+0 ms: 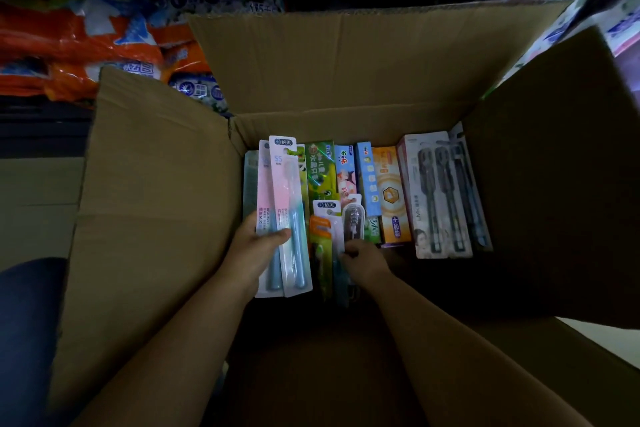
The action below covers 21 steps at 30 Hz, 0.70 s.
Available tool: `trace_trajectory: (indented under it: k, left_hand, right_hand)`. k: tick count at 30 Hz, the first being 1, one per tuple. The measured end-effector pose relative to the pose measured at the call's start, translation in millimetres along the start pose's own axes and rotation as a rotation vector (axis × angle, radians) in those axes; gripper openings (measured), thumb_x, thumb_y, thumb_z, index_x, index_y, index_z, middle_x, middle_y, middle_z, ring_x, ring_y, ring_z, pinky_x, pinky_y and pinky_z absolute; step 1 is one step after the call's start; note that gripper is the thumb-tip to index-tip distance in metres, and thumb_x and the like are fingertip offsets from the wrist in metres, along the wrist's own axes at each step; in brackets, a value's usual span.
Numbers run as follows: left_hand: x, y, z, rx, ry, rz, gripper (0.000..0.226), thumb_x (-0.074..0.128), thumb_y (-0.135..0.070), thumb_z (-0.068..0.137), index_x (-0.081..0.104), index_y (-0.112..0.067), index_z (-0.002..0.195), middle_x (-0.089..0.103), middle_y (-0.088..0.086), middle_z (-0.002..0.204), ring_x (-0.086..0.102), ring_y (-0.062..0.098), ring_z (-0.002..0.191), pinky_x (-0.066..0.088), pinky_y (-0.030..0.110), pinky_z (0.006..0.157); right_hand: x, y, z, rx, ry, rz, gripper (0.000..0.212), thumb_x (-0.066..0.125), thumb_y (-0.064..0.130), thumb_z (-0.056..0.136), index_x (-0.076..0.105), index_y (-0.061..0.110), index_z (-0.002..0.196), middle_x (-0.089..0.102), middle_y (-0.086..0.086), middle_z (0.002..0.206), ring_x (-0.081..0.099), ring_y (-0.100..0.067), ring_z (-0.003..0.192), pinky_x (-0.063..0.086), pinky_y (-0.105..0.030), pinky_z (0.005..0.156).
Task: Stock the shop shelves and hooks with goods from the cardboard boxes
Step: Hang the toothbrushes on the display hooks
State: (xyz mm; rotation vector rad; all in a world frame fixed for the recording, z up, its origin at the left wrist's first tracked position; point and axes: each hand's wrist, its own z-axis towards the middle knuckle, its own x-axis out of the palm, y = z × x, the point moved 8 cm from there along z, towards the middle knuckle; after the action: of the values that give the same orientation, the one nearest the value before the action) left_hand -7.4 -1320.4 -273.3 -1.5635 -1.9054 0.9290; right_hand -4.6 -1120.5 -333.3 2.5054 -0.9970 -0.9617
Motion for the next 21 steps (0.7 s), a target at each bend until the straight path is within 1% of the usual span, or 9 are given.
trace_trajectory:
  k: [2,5,6,8,10,12,15,18,21]
  left_hand:
    - [1.4,-0.7,0.0,0.000,0.009,-0.018,0.034,0.061,0.005,0.086,0.059,-0.017,0.112,0.067,-0.007,0.093,0.062,0.005,0.085,0.046,0.019,0.072]
    - [3.0,-1.6,-0.2,-0.002,0.021,-0.034,0.036,0.062,0.004,0.085,0.059,-0.018,0.114,0.066,-0.008,0.096,0.061,0.004,0.087,0.046,0.019,0.074]
    - [2.9,-1.4,0.4,-0.003,0.023,-0.034,0.037,0.063,0.003,0.085,0.059,-0.018,0.115,0.066,-0.007,0.097,0.061,0.005,0.089,0.046,0.020,0.075]
    - [2.7,-2.6,0.4,-0.007,0.026,-0.045,0.036,0.063,0.003,0.085,0.059,-0.018,0.115,0.067,-0.007,0.098,0.062,0.007,0.091,0.046,0.022,0.076]
    - [3.8,-3.5,0.3,-0.017,0.042,-0.066,0.036,0.061,0.003,0.085,0.059,-0.016,0.115,0.068,-0.005,0.099,0.063,0.011,0.092,0.048,0.024,0.076]
    - [7.5,-4.9,-1.0,-0.025,0.076,-0.079,0.037,0.060,0.003,0.086,0.059,-0.014,0.119,0.067,0.000,0.105,0.063,0.013,0.095,0.048,0.025,0.076]
    - [13.0,-5.2,-3.7,-0.042,0.112,-0.123,0.042,0.059,0.003,0.086,0.056,-0.013,0.125,0.066,0.005,0.113,0.063,0.016,0.101,0.050,0.028,0.081]
    - [17.0,-3.8,-5.0,-0.065,0.155,-0.163,0.048,0.063,0.001,0.083,0.054,-0.014,0.128,0.064,0.010,0.122,0.059,0.026,0.114,0.044,0.043,0.101]
    - [24.0,-5.3,-6.4,-0.055,0.246,-0.166,0.060,0.070,-0.012,0.071,0.054,-0.013,0.129,0.063,0.013,0.124,0.056,0.032,0.119,0.037,0.053,0.107]
  right_hand:
    - [-5.2,-3.6,0.0,0.009,-0.010,0.019,0.013,0.053,0.014,0.096,0.064,0.009,0.100,0.061,-0.012,0.112,0.058,-0.029,0.110,0.048,-0.027,0.087]
    - [-26.8,-7.4,-2.8,0.026,-0.073,0.097,0.013,0.050,0.011,0.097,0.062,0.013,0.096,0.058,-0.006,0.100,0.057,-0.019,0.090,0.042,-0.018,0.061]
    - [-37.7,-6.9,-3.6,0.018,-0.119,0.117,0.014,0.048,0.011,0.097,0.062,0.013,0.096,0.058,-0.006,0.097,0.055,-0.018,0.088,0.040,-0.019,0.061]
    - [-62.0,-1.8,-7.1,-0.010,-0.230,0.164,0.016,0.048,0.013,0.098,0.063,0.009,0.096,0.059,-0.008,0.096,0.055,-0.019,0.089,0.040,-0.021,0.069]
    - [-81.0,7.2,-12.1,-0.031,-0.297,0.309,0.015,0.048,0.015,0.098,0.061,0.008,0.092,0.058,-0.010,0.094,0.054,-0.019,0.084,0.043,-0.019,0.064]
    - [-85.8,19.8,-14.8,-0.047,-0.251,0.546,0.017,0.049,0.012,0.098,0.060,0.010,0.086,0.059,-0.011,0.094,0.055,-0.019,0.078,0.046,-0.018,0.056]
    - [-69.8,46.8,-21.6,-0.096,-0.032,0.793,0.022,0.048,0.008,0.098,0.061,0.011,0.080,0.061,-0.008,0.091,0.061,-0.015,0.078,0.052,-0.019,0.061]
    - [-45.8,68.3,-31.1,-0.161,0.126,0.810,0.021,0.049,0.006,0.097,0.062,0.010,0.082,0.065,-0.002,0.084,0.064,-0.013,0.079,0.056,-0.022,0.064]
    - [-34.6,77.1,-34.3,-0.189,0.119,0.725,0.018,0.048,0.010,0.099,0.063,0.014,0.088,0.065,0.000,0.092,0.063,-0.015,0.091,0.057,-0.029,0.080]
